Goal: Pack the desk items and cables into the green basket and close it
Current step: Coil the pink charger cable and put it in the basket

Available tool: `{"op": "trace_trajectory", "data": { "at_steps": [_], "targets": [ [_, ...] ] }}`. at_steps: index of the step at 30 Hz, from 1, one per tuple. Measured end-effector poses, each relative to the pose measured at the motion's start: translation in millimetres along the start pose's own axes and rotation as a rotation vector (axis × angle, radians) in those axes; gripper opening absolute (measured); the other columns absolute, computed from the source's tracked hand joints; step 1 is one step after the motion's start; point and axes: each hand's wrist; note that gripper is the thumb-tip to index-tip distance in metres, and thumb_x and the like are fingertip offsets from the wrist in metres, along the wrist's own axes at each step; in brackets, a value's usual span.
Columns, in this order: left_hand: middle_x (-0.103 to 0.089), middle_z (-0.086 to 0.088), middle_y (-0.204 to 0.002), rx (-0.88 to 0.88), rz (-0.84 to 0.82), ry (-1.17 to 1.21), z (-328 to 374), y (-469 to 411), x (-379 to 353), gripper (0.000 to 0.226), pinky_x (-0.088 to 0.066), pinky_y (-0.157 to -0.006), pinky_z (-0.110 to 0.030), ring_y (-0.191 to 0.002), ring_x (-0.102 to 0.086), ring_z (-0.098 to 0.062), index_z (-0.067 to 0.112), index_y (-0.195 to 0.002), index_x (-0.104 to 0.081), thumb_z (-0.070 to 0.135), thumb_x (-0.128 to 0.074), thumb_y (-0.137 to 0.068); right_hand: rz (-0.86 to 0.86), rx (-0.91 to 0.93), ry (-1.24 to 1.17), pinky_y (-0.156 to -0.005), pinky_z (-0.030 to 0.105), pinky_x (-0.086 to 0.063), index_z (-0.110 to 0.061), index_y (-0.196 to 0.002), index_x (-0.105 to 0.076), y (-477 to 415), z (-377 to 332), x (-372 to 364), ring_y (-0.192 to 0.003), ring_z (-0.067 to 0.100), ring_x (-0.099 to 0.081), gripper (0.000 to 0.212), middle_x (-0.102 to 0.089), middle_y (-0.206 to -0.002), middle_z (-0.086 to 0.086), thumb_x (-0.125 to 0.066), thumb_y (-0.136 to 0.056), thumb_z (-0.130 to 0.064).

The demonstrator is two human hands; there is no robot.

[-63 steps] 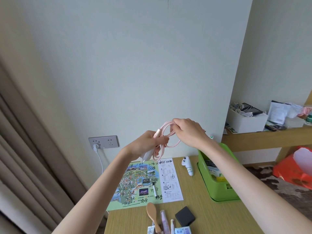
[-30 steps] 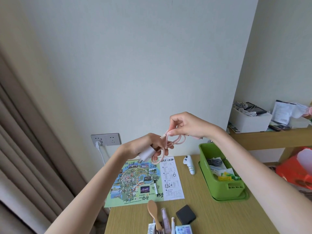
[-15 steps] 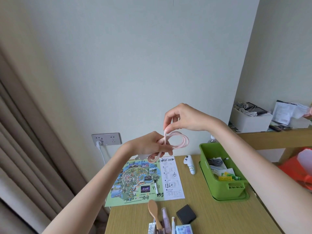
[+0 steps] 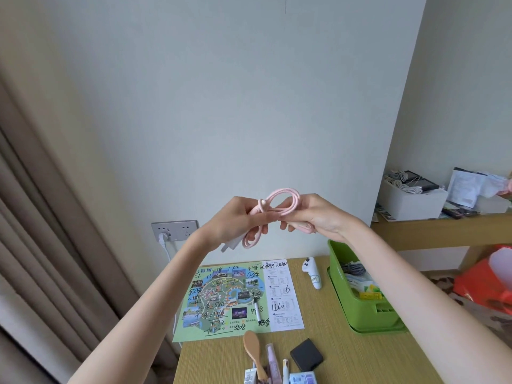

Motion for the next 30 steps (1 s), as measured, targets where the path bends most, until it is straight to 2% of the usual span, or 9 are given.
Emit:
{"op": "trace_trajectory", "data": {
  "at_steps": [2,5,7,9,11,15,19,25,30],
  "targets": [
    [-0.065,0.002,-0.06,0.019,0.081,0.044,-6.6,-2.1,0.5,0.015,-0.043,-0.047,-0.025,-0.045,-0.051,-0.013,0.019,-0.084,-0.069,0.033,-0.071,-0.086,0.065,-0.031,-0.022,-0.079,0.037,-0.041,-0.008,-0.099,-0.071,-1.4,7.0,-1.5,-0.081,0.023,-0.064,0.015,-0.071,-0.074,0.005,-0.071,-0.085,-0.012],
    [-0.067,-0.001,-0.063,0.041,0.185,0.096,-13.3,-5.7,0.5,0.029,-0.043,-0.047,-0.025,-0.047,-0.05,-0.016,0.014,-0.103,-0.059,0.032,-0.073,-0.085,0.118,-0.032,-0.057,-0.079,0.034,-0.043,-0.006,-0.102,-0.07,-2.5,12.3,-8.3,-0.077,0.022,-0.065,0.021,-0.069,-0.067,0.0,-0.073,-0.083,-0.015],
    [-0.067,-0.001,-0.063,0.012,0.221,0.111,-15.7,-7.5,-0.3,0.02,-0.043,-0.048,-0.024,-0.047,-0.05,-0.016,0.015,-0.101,-0.061,0.027,-0.07,-0.088,0.163,0.005,-0.121,-0.07,0.026,-0.05,-0.005,-0.1,-0.067,-2.1,13.8,-13.9,-0.07,0.019,-0.066,0.019,-0.066,-0.066,-0.001,-0.073,-0.082,-0.008],
    [-0.066,-0.001,-0.064,0.017,0.274,0.156,-17.5,-9.9,-0.5,0.014,-0.043,-0.047,-0.023,-0.046,-0.05,-0.017,0.013,-0.1,-0.062,0.022,-0.067,-0.09,0.228,0.047,-0.193,-0.064,0.023,-0.052,-0.004,-0.098,-0.066,-1.7,13.8,-18.7,-0.069,0.019,-0.066,0.021,-0.066,-0.078,0.006,-0.073,-0.08,0.001],
    [-0.065,-0.002,-0.066,0.039,0.317,0.194,-19.6,-12.2,-1.0,0.014,-0.043,-0.046,-0.023,-0.046,-0.05,-0.017,0.009,-0.099,-0.061,0.02,-0.066,-0.091,0.273,0.084,-0.27,-0.066,0.023,-0.054,-0.003,-0.101,-0.065,-1.6,13.1,-21.7,-0.075,0.019,-0.067,0.026,-0.066,-0.09,0.009,-0.07,-0.078,0.009],
    [-0.063,-0.005,-0.071,0.066,0.389,0.185,-23.6,-13.5,-1.8,0.013,-0.042,-0.042,-0.021,-0.041,-0.049,-0.013,0.007,-0.092,-0.06,0.019,-0.064,-0.092,0.292,0.163,-0.412,-0.079,0.026,-0.056,-0.002,-0.105,-0.065,1.7,13.4,-18.7,-0.087,0.023,-0.07,0.032,-0.07,-0.097,0.014,-0.062,-0.079,0.017],
    [-0.063,0.004,-0.061,0.106,0.436,0.128,-27.7,-14.6,-2.9,0.024,-0.041,-0.039,-0.019,-0.038,-0.049,-0.008,0.002,-0.089,-0.06,0.025,-0.065,-0.092,0.218,0.206,-0.36,-0.089,0.03,-0.055,0.002,-0.112,-0.065,6.1,11.8,-17.4,-0.096,0.025,-0.069,0.027,-0.071,-0.103,0.017,-0.065,-0.085,0.001],
    [-0.057,0.007,-0.054,0.043,0.362,0.041,-26.1,-12.0,-6.6,0.024,-0.04,-0.043,-0.016,-0.043,-0.05,-0.009,0.009,-0.081,-0.055,0.028,-0.064,-0.091,0.208,0.155,-0.26,-0.084,0.031,-0.056,0.004,-0.109,-0.067,4.6,3.5,-22.5,-0.09,0.026,-0.068,0.026,-0.07,-0.102,0.023,-0.066,-0.089,-0.013],
    [-0.07,-0.002,-0.072,-0.023,0.26,0.068,-20.6,-8.4,-5.8,0.021,-0.044,-0.049,-0.018,-0.052,-0.053,-0.013,0.008,-0.095,-0.057,0.029,-0.056,-0.096,0.258,0.062,-0.262,-0.075,0.025,-0.056,0.002,-0.102,-0.071,2.3,-4.1,-20.3,-0.079,0.018,-0.067,0.027,-0.07,-0.091,0.013,-0.071,-0.085,-0.02]
  ]
}}
Point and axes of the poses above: each hand's wrist, its own y-axis away from the middle knuckle, its own x-axis out of the back of the hand, z = x × y
